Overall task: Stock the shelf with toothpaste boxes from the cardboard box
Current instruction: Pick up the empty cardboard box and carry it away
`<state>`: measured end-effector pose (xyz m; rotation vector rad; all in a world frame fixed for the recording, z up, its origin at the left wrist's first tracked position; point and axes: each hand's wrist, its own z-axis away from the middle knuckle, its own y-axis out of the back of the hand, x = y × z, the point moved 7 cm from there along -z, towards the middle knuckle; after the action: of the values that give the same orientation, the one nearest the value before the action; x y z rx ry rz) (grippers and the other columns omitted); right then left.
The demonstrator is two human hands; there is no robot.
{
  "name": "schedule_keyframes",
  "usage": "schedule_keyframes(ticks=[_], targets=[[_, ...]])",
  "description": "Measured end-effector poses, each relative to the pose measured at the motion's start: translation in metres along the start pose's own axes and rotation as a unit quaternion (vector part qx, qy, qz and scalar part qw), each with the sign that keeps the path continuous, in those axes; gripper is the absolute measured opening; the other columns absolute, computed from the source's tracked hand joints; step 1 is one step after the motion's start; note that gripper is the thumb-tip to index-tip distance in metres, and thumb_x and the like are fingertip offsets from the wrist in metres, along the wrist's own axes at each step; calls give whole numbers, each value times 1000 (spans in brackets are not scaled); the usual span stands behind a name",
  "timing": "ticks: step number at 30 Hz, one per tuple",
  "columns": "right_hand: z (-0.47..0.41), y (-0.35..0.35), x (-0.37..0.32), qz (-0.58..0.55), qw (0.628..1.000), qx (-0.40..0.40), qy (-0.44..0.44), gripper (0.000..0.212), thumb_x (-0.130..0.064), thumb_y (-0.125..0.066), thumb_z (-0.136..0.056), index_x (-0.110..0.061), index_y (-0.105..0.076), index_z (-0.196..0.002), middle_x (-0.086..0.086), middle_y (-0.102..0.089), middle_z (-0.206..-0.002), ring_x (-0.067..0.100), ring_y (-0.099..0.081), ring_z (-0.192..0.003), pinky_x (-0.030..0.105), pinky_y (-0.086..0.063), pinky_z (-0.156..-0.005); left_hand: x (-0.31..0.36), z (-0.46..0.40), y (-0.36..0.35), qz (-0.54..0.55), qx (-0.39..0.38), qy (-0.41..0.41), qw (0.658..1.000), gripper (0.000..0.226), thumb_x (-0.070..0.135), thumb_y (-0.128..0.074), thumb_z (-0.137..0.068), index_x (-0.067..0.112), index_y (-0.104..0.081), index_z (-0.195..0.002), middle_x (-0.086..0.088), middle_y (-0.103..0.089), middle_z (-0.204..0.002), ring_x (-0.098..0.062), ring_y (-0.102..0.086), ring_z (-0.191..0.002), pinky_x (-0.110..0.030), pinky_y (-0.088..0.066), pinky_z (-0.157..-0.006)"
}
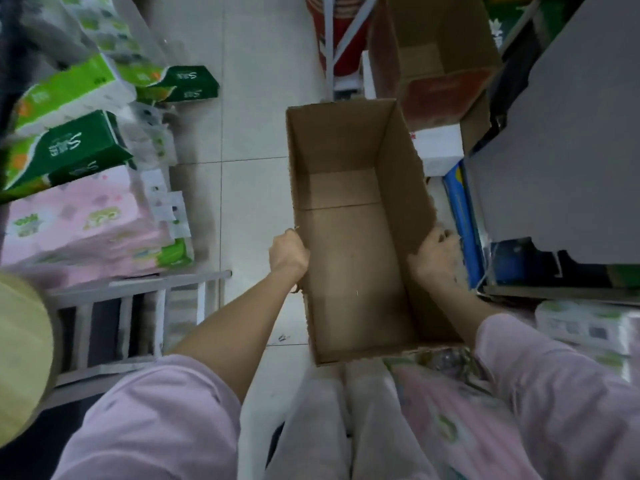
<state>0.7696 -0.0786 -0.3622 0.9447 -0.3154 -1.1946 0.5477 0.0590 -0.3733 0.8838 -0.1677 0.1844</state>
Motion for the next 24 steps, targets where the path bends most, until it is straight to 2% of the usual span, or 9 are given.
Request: schedule_keyframes(ticks=[3,7,10,14,16,19,21,22,24], targets=[[-13,-29,2,-14,997,-46,67,83,-11,-59,-89,-17,-6,-152,16,-5,-155,33,-12,-142,42,-23,-116,22,-2,-41,18,-35,-26,999,28,0,-41,-90,-4,-55,-114,-24,-60,-116,-40,-59,-106,-37,-49,-85],[-25,-66,2,-122,975,-142,117,88,-12,-66,-85,-25,-9,-151,8,-17,-156,26,-24,-142,39,-29,-115,61,-10,-96,53,-84,-69,993,29,0,-41,-91,-4,-54,-116,-25,-60,-114,-38,-60,-101,-37,-54,-83],[-31,-92,9,-219,937,-248,107,91,-5,-66,-83,-23,-10,-152,5,-20,-156,21,-26,-141,23,-30,-105,82,-16,-132,64,-115,-86,988,29,3,-44,-91,-4,-52,-118,-24,-59,-115,-38,-60,-104,-38,-53,-85],[-32,-124,37,-191,898,-385,93,83,4,-57,-84,-24,-15,-150,-2,-41,-138,9,-41,-121,21,-35,-92,78,-17,-183,141,-166,-78,973,25,7,-43,-92,2,-49,-116,-20,-61,-110,-35,-63,-99,-32,-56,-70],[-39,-133,50,-142,919,-343,129,75,6,-55,-86,-17,-21,-149,4,-48,-136,16,-47,-125,20,-38,-90,73,-10,-207,200,-216,-54,954,10,8,-44,-93,6,-51,-98,-18,-63,-106,-35,-68,-91,-24,-56,-53],[-49,-133,78,-40,961,-225,156,57,-2,-48,-92,-17,-32,-145,9,-56,-130,26,-53,-121,27,-43,-91,82,-4,-233,250,-279,-31,927,14,13,-44,-94,14,-53,-83,-21,-65,-110,-36,-69,-89,-33,-57,-67],[-52,-131,100,-3,972,-185,146,45,-12,-51,-92,-18,-44,-136,13,-62,-119,30,-60,-109,36,-50,-90,87,-5,-239,308,-276,10,910,29,22,-46,-93,9,-48,-119,-17,-58,-123,-37,-65,-102,-38,-60,-73],[-52,-130,111,1,975,-174,139,40,-17,-54,-91,-16,-49,-131,14,-65,-113,31,-62,-102,38,-52,-87,91,-6,-242,339,-277,30,899,49,28,-46,-93,17,-32,-139,-13,-50,-136,-38,-62,-109,-38,-61,-69],[-48,-127,127,-1,980,-154,127,35,-17,-57,-90,-14,-54,-125,14,-67,-105,29,-65,-94,37,-55,-82,101,-9,-244,325,-270,28,906,73,36,-48,-94,29,-1,-150,-8,-29,-153,-38,-57,-117,-32,-60,-60]])
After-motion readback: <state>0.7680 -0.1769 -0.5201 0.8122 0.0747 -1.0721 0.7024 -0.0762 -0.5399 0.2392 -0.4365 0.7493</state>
